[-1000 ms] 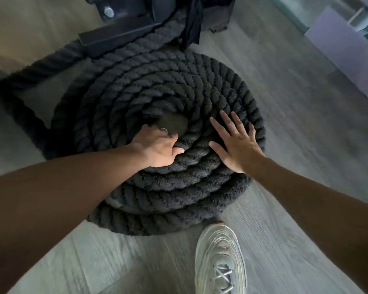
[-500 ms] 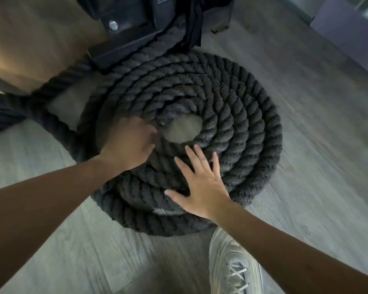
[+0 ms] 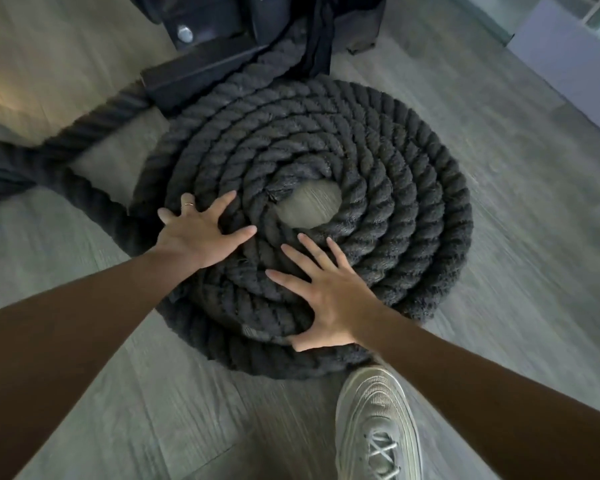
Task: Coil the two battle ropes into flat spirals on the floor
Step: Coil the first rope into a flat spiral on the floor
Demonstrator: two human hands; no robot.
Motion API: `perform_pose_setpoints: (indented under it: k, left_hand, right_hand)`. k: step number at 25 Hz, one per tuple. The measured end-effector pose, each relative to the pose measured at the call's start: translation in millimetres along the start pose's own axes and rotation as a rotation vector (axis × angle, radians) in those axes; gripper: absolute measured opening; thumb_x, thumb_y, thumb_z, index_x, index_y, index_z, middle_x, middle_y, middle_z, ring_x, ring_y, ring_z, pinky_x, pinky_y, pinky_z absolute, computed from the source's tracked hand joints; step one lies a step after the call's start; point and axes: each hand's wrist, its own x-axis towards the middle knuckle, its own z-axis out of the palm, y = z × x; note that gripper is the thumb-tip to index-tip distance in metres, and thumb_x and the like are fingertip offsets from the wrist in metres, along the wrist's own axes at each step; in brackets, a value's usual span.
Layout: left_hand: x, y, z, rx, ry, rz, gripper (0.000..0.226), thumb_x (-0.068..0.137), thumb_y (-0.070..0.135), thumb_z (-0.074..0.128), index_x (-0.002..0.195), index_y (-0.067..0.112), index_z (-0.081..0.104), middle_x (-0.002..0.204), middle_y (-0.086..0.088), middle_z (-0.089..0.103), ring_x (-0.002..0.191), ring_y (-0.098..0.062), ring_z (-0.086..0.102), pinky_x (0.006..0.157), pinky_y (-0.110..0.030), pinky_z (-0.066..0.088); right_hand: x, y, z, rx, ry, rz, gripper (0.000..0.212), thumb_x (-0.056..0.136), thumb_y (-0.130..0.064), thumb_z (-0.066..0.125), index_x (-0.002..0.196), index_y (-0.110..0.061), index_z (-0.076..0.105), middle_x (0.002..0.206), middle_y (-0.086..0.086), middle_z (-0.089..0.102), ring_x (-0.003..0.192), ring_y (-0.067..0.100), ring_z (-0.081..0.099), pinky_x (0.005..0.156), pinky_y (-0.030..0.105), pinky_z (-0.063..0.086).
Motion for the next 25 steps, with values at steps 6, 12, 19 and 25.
perform_pose_setpoints:
  k: [6, 12, 19, 25]
  left_hand:
    - [-15, 54, 2, 0.055, -0.017, 0.07, 0.082, 0.083, 0.087, 0.036, 0.152, 0.062, -0.002, 0.166, -0.012, 0.001, 0.137, -0.048, 0.024, 0.084, -0.044, 0.041]
    - [-1, 35, -9, 0.5, 0.185, 0.599, 0.096, 0.076, 0.094, 0.03, 0.156, 0.05, 0.001, 0.163, -0.009, 0.01, 0.148, -0.034, 0.012, 0.113, -0.06, 0.027]
    - [26, 46, -5, 0.57, 0.121, 0.851, 0.104, 0.068, 0.099, 0.034, 0.154, 0.043, 0.015, 0.166, 0.008, -0.024, 0.154, -0.033, -0.016, 0.116, -0.073, 0.013]
    - [11, 58, 2, 0.507, 0.149, 0.796, 0.098, 0.073, 0.094, 0.036, 0.144, 0.027, 0.034, 0.169, 0.005, -0.011, 0.155, -0.037, -0.004, 0.114, -0.071, 0.02]
  right_hand:
    - [-34, 91, -38, 0.053, -0.111, -0.003, 0.111, 0.054, -0.074, 0.075, 0.15, -0.053, 0.024, 0.166, -0.016, -0.002, 0.148, 0.007, -0.025, 0.119, 0.056, -0.012]
    - [-37, 72, -36, 0.278, 0.015, 0.154, 0.081, 0.07, -0.082, 0.06, 0.141, -0.047, 0.043, 0.164, -0.012, 0.01, 0.15, 0.008, -0.02, 0.118, 0.06, -0.013]
    - [-21, 2, -6, 0.208, 0.038, 0.409, 0.088, 0.081, -0.079, 0.049, 0.154, -0.038, 0.021, 0.165, 0.008, -0.007, 0.149, 0.03, -0.024, 0.119, 0.06, -0.007]
    - [-23, 31, -23, 0.156, 0.023, 0.31, 0.09, 0.068, -0.071, 0.07, 0.147, -0.041, 0.037, 0.154, 0.004, 0.012, 0.144, 0.025, 0.002, 0.116, 0.057, 0.012]
